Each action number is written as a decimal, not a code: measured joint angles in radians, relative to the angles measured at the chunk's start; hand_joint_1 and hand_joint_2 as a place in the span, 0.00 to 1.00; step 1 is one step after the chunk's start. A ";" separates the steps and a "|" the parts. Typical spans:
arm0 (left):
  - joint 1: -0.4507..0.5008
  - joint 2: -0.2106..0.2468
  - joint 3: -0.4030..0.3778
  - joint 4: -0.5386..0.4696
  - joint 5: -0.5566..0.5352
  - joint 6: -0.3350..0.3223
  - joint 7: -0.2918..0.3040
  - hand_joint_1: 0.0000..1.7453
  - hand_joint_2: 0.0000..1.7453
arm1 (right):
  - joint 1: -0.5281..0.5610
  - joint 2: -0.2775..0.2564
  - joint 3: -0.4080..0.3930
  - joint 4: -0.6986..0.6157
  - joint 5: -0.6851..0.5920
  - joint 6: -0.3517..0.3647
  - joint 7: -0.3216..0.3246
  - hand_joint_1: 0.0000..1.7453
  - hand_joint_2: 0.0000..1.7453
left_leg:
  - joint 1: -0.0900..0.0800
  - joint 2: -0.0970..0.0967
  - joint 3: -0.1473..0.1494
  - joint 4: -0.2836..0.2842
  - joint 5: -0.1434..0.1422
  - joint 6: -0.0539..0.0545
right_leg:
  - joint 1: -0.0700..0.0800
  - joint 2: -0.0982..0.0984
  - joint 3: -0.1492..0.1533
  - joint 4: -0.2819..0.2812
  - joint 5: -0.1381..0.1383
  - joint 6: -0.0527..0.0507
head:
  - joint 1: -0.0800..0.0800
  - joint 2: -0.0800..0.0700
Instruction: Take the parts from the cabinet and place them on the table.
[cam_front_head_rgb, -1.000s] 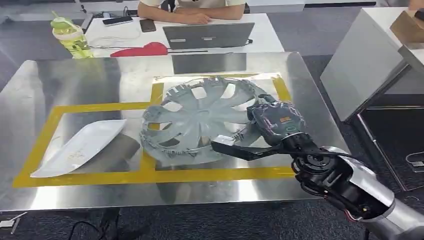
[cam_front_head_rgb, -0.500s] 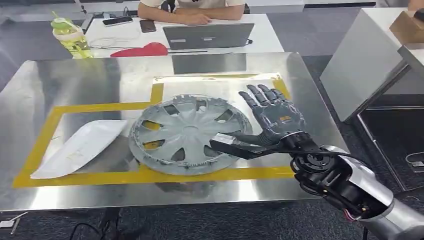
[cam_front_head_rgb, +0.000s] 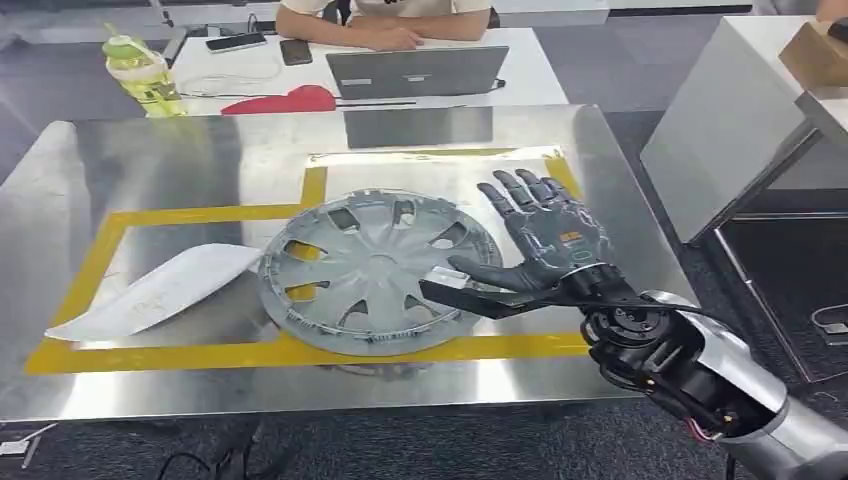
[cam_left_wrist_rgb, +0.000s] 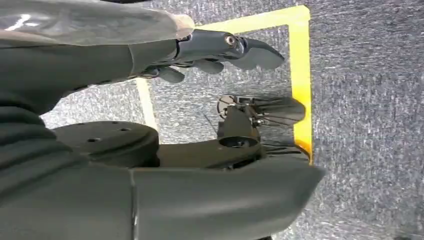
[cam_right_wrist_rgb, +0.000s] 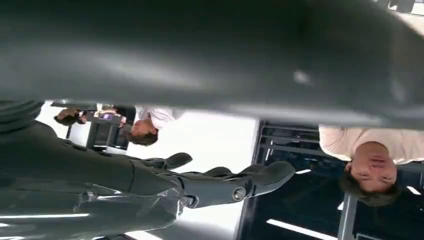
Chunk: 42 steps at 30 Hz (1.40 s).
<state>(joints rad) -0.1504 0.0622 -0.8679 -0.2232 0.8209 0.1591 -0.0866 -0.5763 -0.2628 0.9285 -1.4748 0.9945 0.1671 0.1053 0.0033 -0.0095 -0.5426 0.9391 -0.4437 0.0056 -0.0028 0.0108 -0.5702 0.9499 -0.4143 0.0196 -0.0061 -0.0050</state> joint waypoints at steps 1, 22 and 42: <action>0.000 0.000 -0.001 0.000 -0.003 -0.002 0.000 0.00 0.00 | 0.000 0.000 0.000 0.000 0.000 0.001 0.000 0.00 0.00 | 0.000 0.000 0.000 0.000 0.000 0.000 | 0.000 0.000 0.000 0.000 0.000 0.000 | 0.000 0.000; -0.001 -0.003 -0.005 0.000 -0.007 -0.014 -0.004 0.00 0.00 | 0.006 0.000 -0.010 0.000 -0.018 0.000 0.003 0.00 0.00 | 0.000 0.000 0.000 0.000 0.000 0.000 | 0.000 0.000 0.000 0.000 0.000 0.000 | 0.000 0.000; -0.002 -0.004 -0.005 0.000 -0.008 -0.016 -0.010 0.00 0.00 | 0.074 0.000 -0.077 0.000 -0.217 -0.055 -0.053 0.00 0.00 | 0.000 0.000 0.000 0.000 0.000 0.000 | 0.000 0.000 0.000 0.000 0.000 0.000 | 0.000 0.000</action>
<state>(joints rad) -0.1527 0.0584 -0.8732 -0.2232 0.8125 0.1434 -0.0961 -0.5023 -0.2628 0.8510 -1.4748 0.7777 0.1121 0.0522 0.0033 -0.0094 -0.5421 0.9391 -0.4437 0.0056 -0.0028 0.0110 -0.5702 0.9497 -0.4143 0.0196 -0.0057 -0.0050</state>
